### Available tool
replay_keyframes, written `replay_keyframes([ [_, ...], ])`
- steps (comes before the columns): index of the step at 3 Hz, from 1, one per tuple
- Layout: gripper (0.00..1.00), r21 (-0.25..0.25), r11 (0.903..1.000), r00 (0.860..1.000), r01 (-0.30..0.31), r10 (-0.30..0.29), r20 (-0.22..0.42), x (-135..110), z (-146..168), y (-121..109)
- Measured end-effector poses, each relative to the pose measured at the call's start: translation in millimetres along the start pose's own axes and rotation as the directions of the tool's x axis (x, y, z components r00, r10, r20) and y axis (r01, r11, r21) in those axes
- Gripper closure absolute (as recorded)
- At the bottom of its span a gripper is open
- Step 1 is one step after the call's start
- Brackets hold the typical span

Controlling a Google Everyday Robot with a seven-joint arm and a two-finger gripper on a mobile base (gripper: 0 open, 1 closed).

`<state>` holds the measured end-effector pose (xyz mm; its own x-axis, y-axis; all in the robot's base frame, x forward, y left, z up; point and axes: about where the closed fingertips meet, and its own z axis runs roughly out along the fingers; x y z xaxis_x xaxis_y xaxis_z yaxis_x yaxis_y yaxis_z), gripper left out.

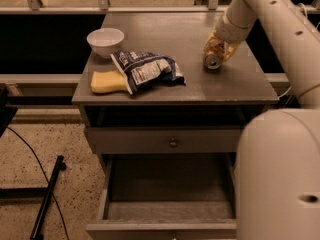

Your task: Place orange can into middle drawer

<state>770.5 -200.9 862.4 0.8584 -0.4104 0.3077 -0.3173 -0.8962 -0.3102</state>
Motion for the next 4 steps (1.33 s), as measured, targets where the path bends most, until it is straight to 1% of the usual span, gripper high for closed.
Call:
replay_keyframes([
  [1,1.00,0.151,0.9875,0.998,-0.045,0.037,0.057,-38.5,-41.8,1.0],
  [2,1.00,0.238,0.9659,0.994,-0.101,0.091,0.055,-71.1,-84.1,13.3],
  [3,1.00,0.362,0.9299,0.997,-0.064,0.078,-0.024,-107.4,-133.7,6.5],
  [4,1.00,0.405,0.9136,0.996,-0.040,0.068,-0.056,-151.1,-139.2,26.3],
])
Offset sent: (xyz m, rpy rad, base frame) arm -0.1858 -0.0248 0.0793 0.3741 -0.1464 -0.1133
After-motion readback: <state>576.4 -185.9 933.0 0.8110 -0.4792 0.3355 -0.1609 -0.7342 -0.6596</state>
